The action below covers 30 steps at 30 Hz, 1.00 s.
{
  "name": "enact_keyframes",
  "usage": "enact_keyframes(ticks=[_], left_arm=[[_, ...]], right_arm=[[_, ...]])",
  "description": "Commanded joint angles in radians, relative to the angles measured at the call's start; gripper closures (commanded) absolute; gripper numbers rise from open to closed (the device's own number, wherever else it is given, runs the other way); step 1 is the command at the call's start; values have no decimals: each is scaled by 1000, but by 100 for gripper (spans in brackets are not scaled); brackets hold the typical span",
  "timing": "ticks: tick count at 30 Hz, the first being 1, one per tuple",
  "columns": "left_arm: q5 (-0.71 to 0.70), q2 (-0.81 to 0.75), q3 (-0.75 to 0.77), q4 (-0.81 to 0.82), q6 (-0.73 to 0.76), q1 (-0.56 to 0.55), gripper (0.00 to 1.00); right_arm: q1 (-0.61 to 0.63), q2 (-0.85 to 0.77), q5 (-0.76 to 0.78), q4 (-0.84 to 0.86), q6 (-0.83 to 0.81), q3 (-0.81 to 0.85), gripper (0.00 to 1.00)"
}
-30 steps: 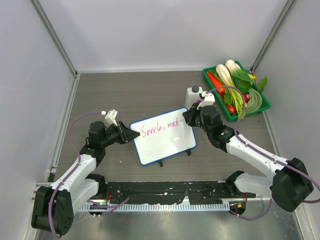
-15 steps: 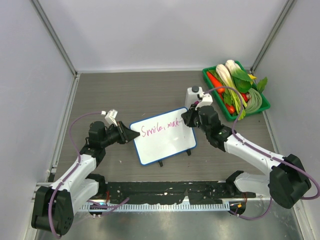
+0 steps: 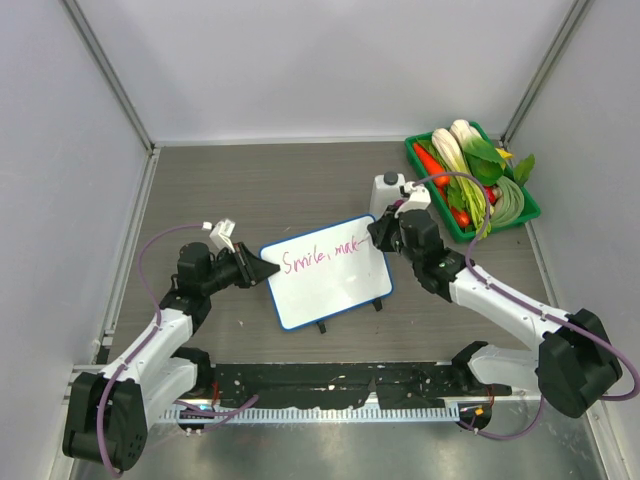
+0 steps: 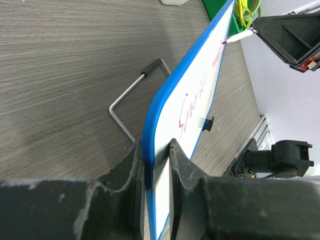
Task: Write a sentence on the whiteboard
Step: Write with the whiteboard marker on the whiteboard.
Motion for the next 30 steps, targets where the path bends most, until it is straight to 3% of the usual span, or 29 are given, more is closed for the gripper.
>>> enact_keyframes(ticks=[1, 17, 30], left_arm=[[-171, 2, -25, -39, 126, 24, 100], [-168, 4, -25, -35, 128, 22, 100], [-165, 2, -25, -35, 128, 24, 100]], right_arm=[[-13, 19, 45, -3, 1, 35, 99], [-13, 41, -47, 30, 1, 61, 98], [-13, 1, -74, -1, 2, -25, 99]])
